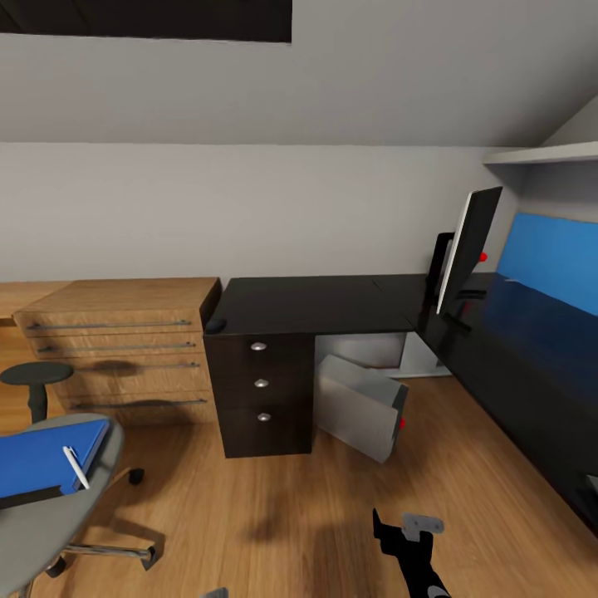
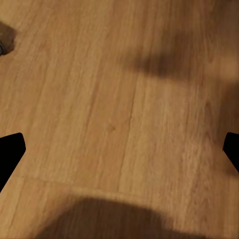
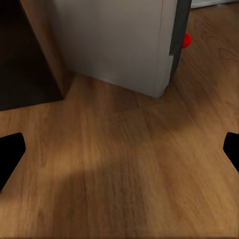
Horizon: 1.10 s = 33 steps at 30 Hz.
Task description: In the bedroom, organize the workspace by keeping the computer under the desk, ensuring the monitor is on the desk, placing the keyboard on the desk next to the monitor, placing the mouse on the desk next to the keyboard, moving the folder from the swivel chair onto the desk next to the mouse, stacking the notebook on top of the folder with the pen on top of the notebook, and positioning the swivel chair next to the desk.
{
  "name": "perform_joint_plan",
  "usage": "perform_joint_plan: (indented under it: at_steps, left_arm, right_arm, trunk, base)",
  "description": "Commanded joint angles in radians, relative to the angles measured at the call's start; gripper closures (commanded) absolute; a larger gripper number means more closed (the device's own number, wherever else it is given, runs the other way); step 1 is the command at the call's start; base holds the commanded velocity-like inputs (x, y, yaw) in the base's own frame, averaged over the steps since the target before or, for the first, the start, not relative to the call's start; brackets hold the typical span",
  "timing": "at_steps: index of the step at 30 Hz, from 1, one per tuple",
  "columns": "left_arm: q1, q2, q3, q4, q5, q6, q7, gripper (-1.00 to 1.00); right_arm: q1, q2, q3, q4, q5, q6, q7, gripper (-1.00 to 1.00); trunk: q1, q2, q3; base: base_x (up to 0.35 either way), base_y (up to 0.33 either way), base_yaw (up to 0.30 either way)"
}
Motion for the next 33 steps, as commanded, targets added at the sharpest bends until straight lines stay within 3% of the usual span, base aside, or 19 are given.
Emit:
perform_joint_plan:
  at_steps: [1,33]
  left_arm:
    - [-0.001,0.0,-0.009,0.0,0.005,-0.003,0.007,-1.0]
    - [-0.001,0.0,-0.006,0.0,0.005,-0.002,0.007,-1.0]
  right_arm:
    - [-0.001,0.0,-0.005,0.002,-0.001,-0.004,0.002,-1.0]
    - [0.0,0.001,-0.006,0.002,-0.009,-0.006,-0.002,-1.0]
  trunk:
    - [0.004,-0.008,-0.004]
    - [0.126,-0.232,-0.104]
  base:
    - [0.0,0.0,0.0]
    - [0.0,0.0,0.0]
